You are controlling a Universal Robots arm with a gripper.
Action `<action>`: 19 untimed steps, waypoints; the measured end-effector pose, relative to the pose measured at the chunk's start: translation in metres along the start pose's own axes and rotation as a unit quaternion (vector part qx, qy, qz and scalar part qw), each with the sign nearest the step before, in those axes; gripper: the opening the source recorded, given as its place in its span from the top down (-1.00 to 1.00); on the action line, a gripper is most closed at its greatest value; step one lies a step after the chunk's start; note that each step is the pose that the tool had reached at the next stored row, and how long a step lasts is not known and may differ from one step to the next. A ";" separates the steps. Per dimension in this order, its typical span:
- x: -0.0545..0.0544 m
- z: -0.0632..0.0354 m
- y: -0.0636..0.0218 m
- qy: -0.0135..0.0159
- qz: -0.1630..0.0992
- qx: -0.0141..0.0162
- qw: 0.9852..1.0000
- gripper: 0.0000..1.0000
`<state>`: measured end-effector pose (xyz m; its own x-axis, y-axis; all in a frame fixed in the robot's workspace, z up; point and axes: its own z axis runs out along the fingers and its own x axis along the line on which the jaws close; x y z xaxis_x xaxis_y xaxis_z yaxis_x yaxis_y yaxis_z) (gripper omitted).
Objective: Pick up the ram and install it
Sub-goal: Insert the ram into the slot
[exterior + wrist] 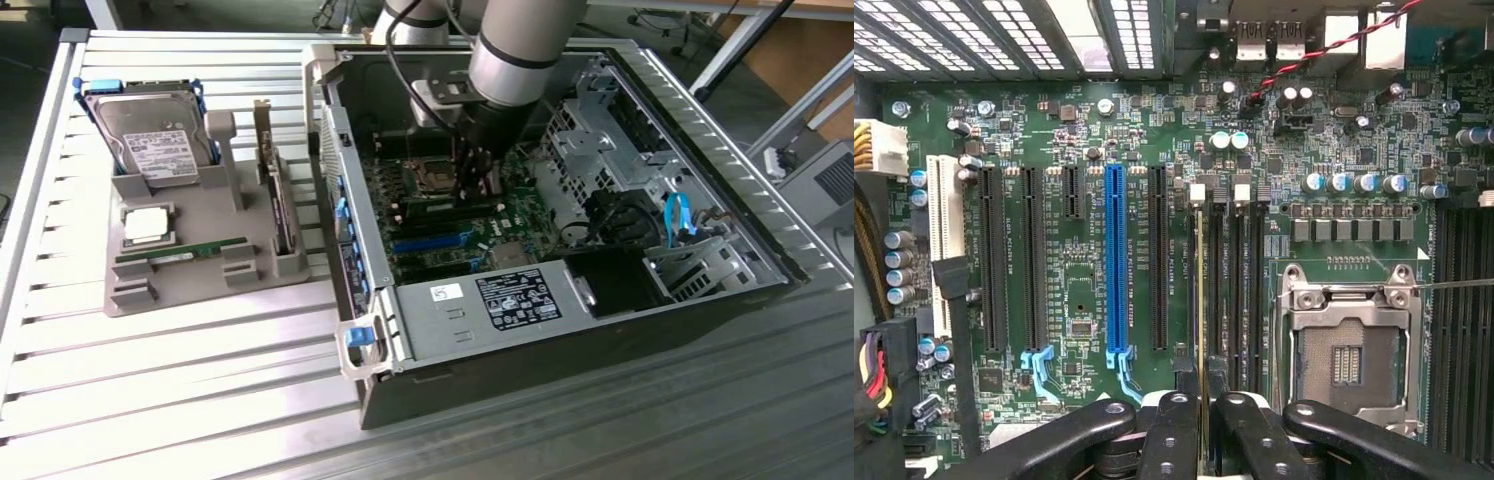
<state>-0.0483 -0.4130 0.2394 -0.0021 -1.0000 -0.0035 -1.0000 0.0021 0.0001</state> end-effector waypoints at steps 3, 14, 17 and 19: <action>0.000 0.0014 0.0000 0.000 -0.007 0.000 1.000 0.76; -0.002 0.0060 0.0015 0.000 -0.005 0.000 1.000 0.76; -0.002 0.0061 0.0015 0.000 -0.002 0.000 1.000 0.76; -0.002 0.0061 0.0016 0.000 0.001 0.000 1.000 0.76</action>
<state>-0.0499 -0.4114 0.2333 -0.0044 -1.0000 -0.0032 -1.0000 0.0044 0.0000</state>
